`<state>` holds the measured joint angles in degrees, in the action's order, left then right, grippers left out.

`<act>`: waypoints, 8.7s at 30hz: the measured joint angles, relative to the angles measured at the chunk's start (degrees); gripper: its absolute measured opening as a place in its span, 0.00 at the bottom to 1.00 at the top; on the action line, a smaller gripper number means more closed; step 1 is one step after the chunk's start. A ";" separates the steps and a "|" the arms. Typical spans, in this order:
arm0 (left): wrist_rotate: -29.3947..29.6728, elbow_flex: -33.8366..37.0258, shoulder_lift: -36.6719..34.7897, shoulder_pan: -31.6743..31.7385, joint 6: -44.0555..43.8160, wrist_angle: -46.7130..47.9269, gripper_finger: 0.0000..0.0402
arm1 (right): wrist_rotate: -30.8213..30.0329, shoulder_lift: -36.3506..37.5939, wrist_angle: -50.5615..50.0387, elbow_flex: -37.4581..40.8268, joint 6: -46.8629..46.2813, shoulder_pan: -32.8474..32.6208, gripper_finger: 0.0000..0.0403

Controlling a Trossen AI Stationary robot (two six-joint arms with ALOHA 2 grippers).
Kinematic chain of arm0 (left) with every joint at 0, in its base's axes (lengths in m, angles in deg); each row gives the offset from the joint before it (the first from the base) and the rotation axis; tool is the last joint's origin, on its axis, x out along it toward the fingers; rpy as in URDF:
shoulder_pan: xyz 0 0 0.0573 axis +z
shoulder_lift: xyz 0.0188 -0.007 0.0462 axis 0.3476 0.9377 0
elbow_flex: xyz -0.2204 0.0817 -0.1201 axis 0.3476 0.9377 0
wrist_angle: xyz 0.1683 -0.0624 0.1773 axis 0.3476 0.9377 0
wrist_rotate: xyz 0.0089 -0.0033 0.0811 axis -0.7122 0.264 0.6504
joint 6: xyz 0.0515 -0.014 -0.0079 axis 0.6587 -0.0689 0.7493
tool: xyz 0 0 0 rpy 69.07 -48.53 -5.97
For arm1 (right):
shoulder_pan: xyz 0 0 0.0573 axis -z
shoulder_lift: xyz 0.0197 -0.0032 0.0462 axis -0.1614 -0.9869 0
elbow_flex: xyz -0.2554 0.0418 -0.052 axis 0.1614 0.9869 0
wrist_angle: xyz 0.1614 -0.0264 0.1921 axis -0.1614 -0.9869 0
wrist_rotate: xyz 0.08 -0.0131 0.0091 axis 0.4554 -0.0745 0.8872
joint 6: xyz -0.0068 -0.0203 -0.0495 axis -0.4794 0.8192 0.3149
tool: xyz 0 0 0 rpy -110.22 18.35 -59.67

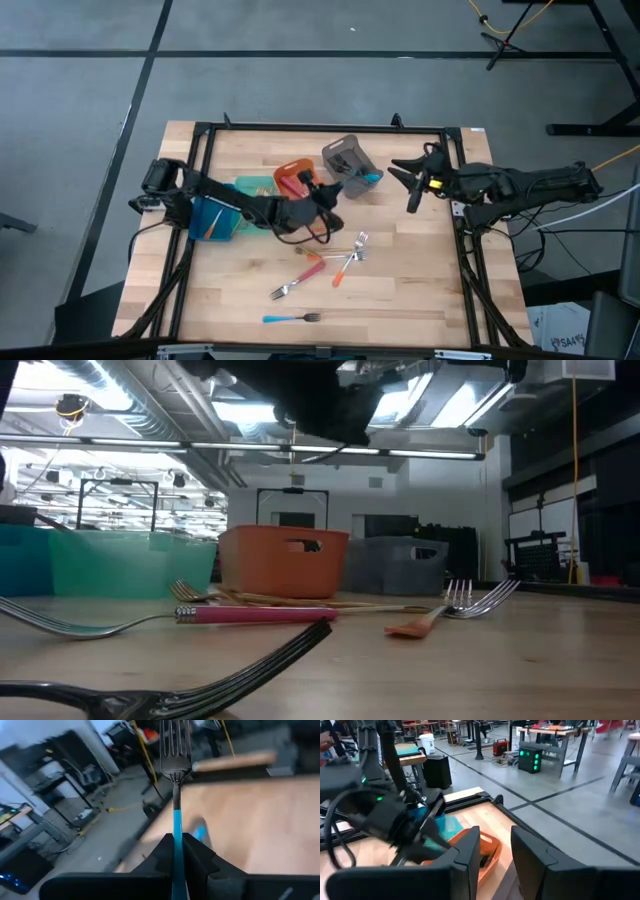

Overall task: Sort silverware by color (type)
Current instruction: Put the blue fork into the black bin

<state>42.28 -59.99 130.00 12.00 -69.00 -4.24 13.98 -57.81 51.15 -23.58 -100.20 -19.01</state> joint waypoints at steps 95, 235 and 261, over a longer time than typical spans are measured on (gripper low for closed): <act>-5.80 0.00 0.09 2.11 2.70 -26.08 0.23 | 4.07 -19.44 25.60 0.01 2.37 4.96 0.00; -12.45 -0.02 -4.50 -0.17 -15.42 10.34 0.23 | 37.27 -62.49 -49.53 -51.15 12.53 37.51 0.00; -8.81 0.00 -20.17 -2.93 -5.89 15.78 0.23 | 38.87 -62.91 -48.68 -51.15 12.36 37.46 0.00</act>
<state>33.47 -59.99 109.83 9.07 -74.89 11.53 52.85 -120.72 2.47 -74.72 -87.85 18.46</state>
